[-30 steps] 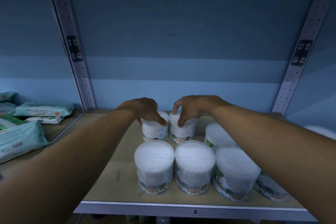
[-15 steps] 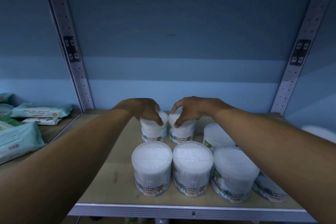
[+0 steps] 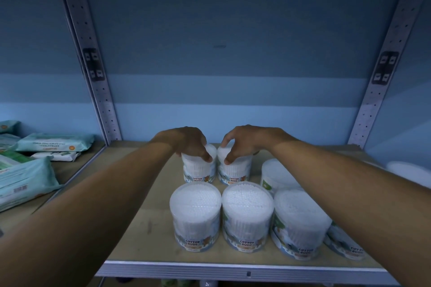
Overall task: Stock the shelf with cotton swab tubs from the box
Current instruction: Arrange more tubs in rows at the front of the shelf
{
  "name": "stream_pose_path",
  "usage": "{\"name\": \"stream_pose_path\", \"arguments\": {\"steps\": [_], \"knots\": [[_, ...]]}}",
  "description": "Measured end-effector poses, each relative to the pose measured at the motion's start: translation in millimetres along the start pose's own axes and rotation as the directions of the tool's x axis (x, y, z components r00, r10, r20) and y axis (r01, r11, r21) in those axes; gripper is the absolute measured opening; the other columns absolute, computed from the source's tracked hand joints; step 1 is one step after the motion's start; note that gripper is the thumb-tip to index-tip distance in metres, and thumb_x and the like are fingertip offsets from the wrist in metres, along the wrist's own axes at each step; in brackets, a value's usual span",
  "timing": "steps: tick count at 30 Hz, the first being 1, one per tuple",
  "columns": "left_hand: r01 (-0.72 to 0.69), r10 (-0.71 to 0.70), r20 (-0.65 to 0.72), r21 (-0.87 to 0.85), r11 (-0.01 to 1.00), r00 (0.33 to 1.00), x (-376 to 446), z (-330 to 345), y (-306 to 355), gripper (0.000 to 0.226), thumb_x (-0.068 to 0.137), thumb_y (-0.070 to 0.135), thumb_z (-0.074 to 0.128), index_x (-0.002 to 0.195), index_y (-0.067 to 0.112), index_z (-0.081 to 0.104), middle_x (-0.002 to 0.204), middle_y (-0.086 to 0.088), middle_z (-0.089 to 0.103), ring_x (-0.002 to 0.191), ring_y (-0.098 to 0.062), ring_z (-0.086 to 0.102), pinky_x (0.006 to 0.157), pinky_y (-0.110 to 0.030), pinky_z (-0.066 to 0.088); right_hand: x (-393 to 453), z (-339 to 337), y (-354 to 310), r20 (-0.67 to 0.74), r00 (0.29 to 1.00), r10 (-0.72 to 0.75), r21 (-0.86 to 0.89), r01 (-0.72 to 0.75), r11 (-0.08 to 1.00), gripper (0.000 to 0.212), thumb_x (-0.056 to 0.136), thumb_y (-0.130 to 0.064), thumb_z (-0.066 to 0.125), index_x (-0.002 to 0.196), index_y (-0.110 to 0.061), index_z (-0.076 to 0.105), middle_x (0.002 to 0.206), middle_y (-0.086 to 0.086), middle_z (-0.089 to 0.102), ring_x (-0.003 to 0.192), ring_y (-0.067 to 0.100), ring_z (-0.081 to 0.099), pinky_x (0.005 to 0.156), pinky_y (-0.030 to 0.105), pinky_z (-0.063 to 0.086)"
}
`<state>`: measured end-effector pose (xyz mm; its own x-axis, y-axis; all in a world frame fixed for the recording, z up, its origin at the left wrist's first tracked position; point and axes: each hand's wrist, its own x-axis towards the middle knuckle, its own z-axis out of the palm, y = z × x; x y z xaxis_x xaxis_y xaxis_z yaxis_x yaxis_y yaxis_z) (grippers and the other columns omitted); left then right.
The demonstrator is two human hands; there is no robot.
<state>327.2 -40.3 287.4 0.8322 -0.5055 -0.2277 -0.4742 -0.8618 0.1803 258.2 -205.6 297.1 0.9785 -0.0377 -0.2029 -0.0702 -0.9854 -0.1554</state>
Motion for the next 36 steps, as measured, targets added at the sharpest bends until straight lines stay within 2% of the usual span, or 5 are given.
{"name": "stream_pose_path", "arguments": {"steps": [8,14,24,30,36], "knots": [[-0.01,0.01,0.032,-0.013,1.0,0.999,-13.4,0.1,5.9,0.074,0.076,0.052,0.076,0.139,0.02,0.052,0.138,0.002,0.053,0.115,-0.025,0.056,0.086,-0.035,0.059,-18.7,-0.9,-0.7,0.031,0.999,-0.009,-0.019,0.01,1.0,0.061,0.077,-0.049,0.078,0.133,-0.038,0.057,0.142,-0.009,0.046,0.118,0.021,0.053,0.089,0.036,0.057],[-0.024,0.024,0.034,0.008,1.0,0.999,-24.2,2.1,8.6,0.077,0.075,0.055,0.075,0.14,0.023,0.052,0.14,0.004,0.052,0.112,-0.025,0.06,0.084,-0.033,0.059,-33.7,-0.5,-3.1,0.041,0.999,-0.026,-0.078,0.029,0.997,0.06,0.078,-0.055,0.074,0.133,-0.038,0.056,0.141,-0.012,0.049,0.124,0.018,0.051,0.1,0.037,0.049],[-0.013,0.014,0.032,-0.019,1.0,0.999,-39.0,4.8,12.4,0.074,0.075,0.056,0.075,0.137,0.02,0.055,0.135,0.003,0.055,0.109,-0.024,0.06,0.082,-0.032,0.06,-51.0,0.5,-9.4,0.056,0.998,-0.004,-0.109,0.01,0.994,0.062,0.08,-0.056,0.072,0.135,-0.038,0.054,0.143,-0.011,0.047,0.127,0.019,0.05,0.104,0.035,0.044],[0.007,-0.009,0.021,0.063,0.998,1.0,-47.8,4.9,17.4,0.064,0.081,0.061,0.065,0.132,0.024,0.058,0.131,0.003,0.057,0.07,-0.015,0.062,0.084,-0.029,0.055,-62.4,0.5,-12.1,0.059,0.998,0.001,-0.13,0.007,0.991,0.061,0.083,-0.056,0.068,0.139,-0.038,0.05,0.147,-0.011,0.044,0.132,0.018,0.045,0.106,0.033,0.04],[0.01,-0.012,0.032,0.059,0.998,0.999,-51.9,4.7,16.0,0.064,0.081,0.058,0.066,0.134,0.024,0.057,0.133,0.003,0.056,0.078,-0.019,0.065,0.084,-0.031,0.058,-65.9,2.1,-13.9,0.068,0.998,0.013,-0.127,-0.005,0.992,0.063,0.082,-0.059,0.068,0.139,-0.041,0.049,0.148,-0.013,0.044,0.133,0.018,0.044,0.105,0.033,0.04]]}}
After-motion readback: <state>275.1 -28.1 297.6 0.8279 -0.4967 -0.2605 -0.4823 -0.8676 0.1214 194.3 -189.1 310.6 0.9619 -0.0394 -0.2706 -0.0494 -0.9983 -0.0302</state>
